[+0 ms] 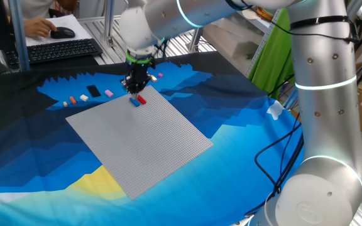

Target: Stack small Lego blocks randomly, one at a time

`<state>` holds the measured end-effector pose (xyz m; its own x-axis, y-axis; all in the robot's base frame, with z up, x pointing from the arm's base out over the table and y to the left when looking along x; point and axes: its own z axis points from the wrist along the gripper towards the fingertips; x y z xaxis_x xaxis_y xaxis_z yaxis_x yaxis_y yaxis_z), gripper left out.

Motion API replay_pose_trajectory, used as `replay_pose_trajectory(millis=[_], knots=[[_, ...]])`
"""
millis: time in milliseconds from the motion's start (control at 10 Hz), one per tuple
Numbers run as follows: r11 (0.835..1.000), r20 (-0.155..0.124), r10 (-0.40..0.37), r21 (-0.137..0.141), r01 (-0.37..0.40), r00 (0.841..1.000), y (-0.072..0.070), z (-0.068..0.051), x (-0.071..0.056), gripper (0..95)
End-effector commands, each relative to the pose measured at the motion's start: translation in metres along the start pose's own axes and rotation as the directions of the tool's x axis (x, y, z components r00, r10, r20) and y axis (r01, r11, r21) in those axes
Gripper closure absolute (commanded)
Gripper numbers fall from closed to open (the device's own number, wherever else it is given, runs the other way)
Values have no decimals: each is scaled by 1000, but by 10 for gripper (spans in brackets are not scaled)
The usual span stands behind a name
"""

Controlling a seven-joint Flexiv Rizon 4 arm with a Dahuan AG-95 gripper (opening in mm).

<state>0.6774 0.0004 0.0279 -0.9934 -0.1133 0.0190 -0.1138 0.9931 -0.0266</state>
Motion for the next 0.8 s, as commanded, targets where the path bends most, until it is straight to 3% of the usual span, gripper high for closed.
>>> replay_pose_trajectory(millis=[100, 300, 600, 800], knots=[[1000, 3, -7, 13, 7, 1000, -1, 2, 3, 950], [1000, 2, -4, 18, 4, 1000, -2, 6, 4, 950], [1000, -2, 7, 28, -7, 1000, -1, 23, 5, 950], [999, -24, 10, 32, -9, 1000, -2, 20, 6, 950]])
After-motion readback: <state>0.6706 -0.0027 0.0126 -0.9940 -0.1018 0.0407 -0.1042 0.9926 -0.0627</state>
